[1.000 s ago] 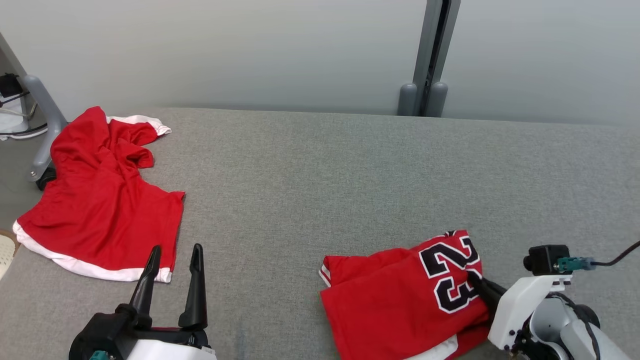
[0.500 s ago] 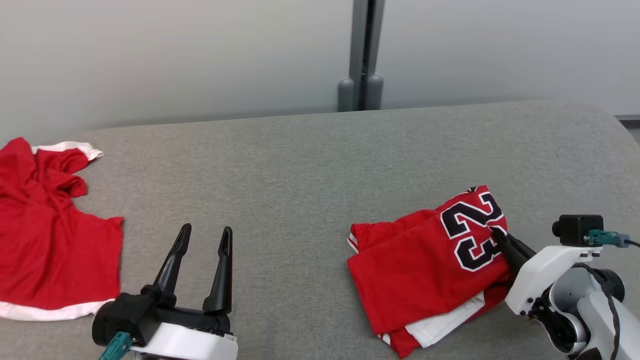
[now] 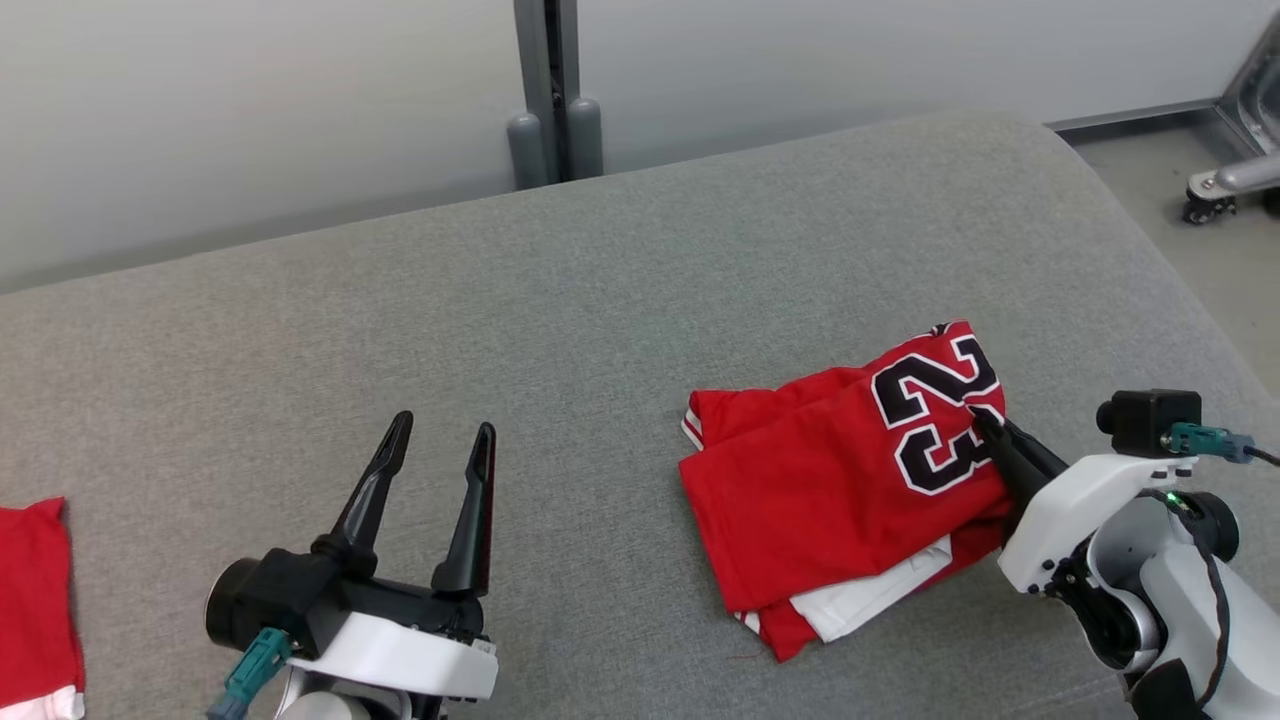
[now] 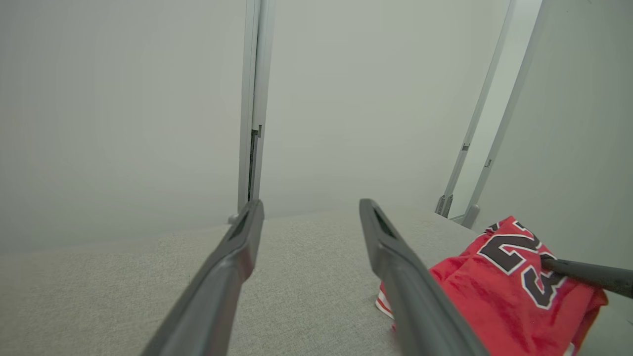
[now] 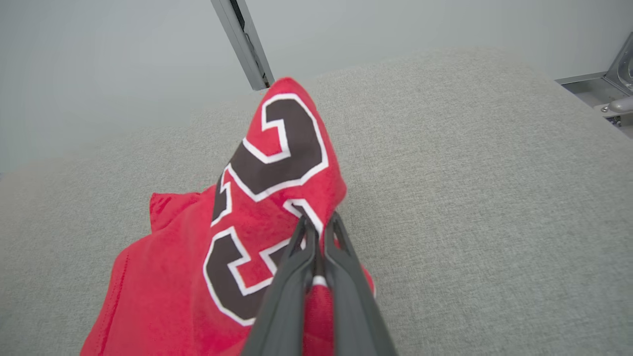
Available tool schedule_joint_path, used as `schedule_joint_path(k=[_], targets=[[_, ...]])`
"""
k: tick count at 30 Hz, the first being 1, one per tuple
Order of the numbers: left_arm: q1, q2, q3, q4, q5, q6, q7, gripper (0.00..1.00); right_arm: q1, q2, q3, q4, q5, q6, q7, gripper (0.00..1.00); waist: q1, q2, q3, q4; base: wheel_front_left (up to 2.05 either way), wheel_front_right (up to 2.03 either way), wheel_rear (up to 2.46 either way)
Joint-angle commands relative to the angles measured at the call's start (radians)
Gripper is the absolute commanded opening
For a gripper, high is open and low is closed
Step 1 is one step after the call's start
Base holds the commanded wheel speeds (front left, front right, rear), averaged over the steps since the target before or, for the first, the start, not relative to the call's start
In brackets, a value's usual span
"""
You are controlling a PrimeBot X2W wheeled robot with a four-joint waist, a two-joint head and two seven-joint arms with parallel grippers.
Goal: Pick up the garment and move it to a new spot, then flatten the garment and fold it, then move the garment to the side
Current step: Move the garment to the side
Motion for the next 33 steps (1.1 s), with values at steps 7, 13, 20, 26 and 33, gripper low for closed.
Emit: schedule_joint_path(k=[7, 13, 20, 26, 33], targets=[[-0.058, 0.004, -0.001, 0.005, 0.029, -0.016, -0.001, 1.00, -0.119, -0.024, 0.063, 0.023, -0.005, 0.000, -0.024, 0.00, 0.0000, 0.0000, 0.082, -0.033, 0.00, 0.00, 0.00], [-0.092, 0.004, 0.001, 0.012, 0.052, -0.027, -0.001, 1.00, -0.250, -0.044, 0.088, 0.073, 0.028, 0.000, -0.043, 0.00, 0.0000, 0.0000, 0.149, -0.015, 0.00, 0.00, 0.00], [-0.144, 0.010, -0.001, 0.020, 0.080, -0.043, -0.002, 1.00, -0.445, -0.079, 0.105, 0.203, 0.073, 0.000, -0.072, 0.00, 0.0000, 0.0000, 0.245, 0.015, 0.00, 0.00, 0.00], [-0.179, 0.017, -0.008, 0.021, 0.097, -0.051, -0.002, 1.00, -0.580, -0.113, 0.079, 0.356, 0.073, 0.000, -0.124, 0.00, 0.0000, 0.0000, 0.305, 0.029, 0.00, 0.00, 0.00], [-0.194, 0.024, -0.008, 0.025, 0.108, -0.056, -0.002, 1.00, -0.675, -0.093, 0.034, 0.545, 0.044, 0.000, -0.189, 0.00, 0.0000, 0.0000, 0.333, 0.007, 0.00, 0.00, 0.00]])
